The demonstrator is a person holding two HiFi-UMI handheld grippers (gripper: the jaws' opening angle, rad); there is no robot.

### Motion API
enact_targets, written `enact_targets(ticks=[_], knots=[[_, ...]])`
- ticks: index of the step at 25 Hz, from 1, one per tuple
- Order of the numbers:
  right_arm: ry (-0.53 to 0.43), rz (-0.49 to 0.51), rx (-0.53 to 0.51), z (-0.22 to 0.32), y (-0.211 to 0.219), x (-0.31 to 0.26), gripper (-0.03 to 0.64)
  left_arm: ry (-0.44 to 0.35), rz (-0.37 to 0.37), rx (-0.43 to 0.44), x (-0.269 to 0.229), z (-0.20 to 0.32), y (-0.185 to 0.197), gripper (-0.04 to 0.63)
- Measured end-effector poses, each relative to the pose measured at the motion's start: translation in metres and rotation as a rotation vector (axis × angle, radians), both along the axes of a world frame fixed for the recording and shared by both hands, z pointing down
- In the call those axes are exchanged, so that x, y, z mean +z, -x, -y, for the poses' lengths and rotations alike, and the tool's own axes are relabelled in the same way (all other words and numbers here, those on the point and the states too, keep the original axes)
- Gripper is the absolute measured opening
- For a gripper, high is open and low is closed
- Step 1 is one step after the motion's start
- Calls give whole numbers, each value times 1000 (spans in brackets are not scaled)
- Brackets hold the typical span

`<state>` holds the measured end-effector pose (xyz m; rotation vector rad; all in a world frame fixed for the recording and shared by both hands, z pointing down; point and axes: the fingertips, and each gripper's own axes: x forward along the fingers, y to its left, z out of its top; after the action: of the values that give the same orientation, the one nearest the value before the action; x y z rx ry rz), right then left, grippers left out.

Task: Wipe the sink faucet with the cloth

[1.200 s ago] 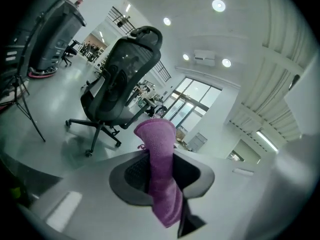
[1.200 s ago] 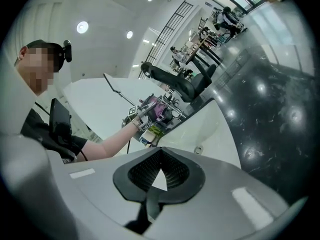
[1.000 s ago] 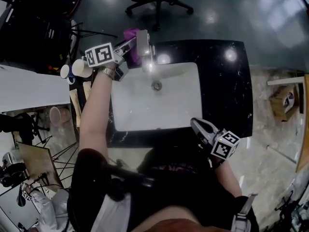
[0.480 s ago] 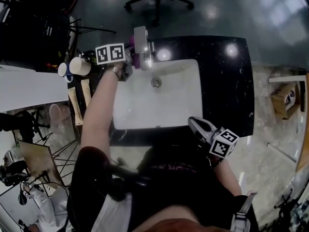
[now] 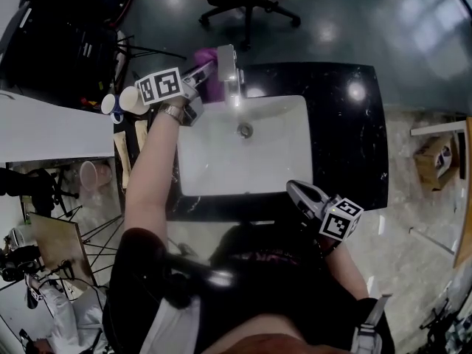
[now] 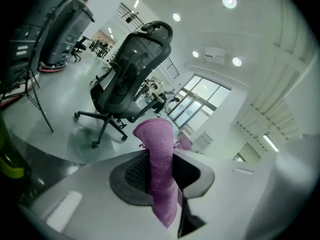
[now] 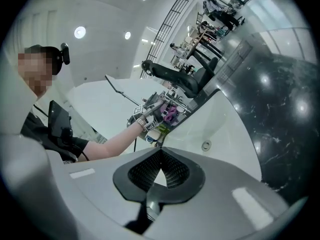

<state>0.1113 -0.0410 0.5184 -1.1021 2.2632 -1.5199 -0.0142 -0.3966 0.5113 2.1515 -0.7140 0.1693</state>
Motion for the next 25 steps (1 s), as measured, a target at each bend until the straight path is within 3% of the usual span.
enact_targets(ticks=[4, 8, 12, 16, 18, 21, 25], knots=[[-28, 6, -6, -2, 10, -11, 12, -114, -9, 31, -56, -4, 3, 97], [-47, 7, 13, -3, 10, -18, 12, -266, 95, 110, -98, -1, -6, 97], [-48, 5, 57, -7, -3, -20, 12, -395, 351, 246, -106, 6, -29, 97], [-13, 40, 115, -12, -20, -12, 12, -559, 805, 495, -75, 9, -50, 97], [-5, 56, 141, -11, -30, -9, 12, -616, 958, 608, -64, 8, -58, 97], [2, 70, 157, -8, -37, -4, 12, -661, 1043, 708, -60, 0, -67, 95], [6, 94, 127, -4, -29, -2, 12, -691, 1053, 801, -63, -33, -71, 94]])
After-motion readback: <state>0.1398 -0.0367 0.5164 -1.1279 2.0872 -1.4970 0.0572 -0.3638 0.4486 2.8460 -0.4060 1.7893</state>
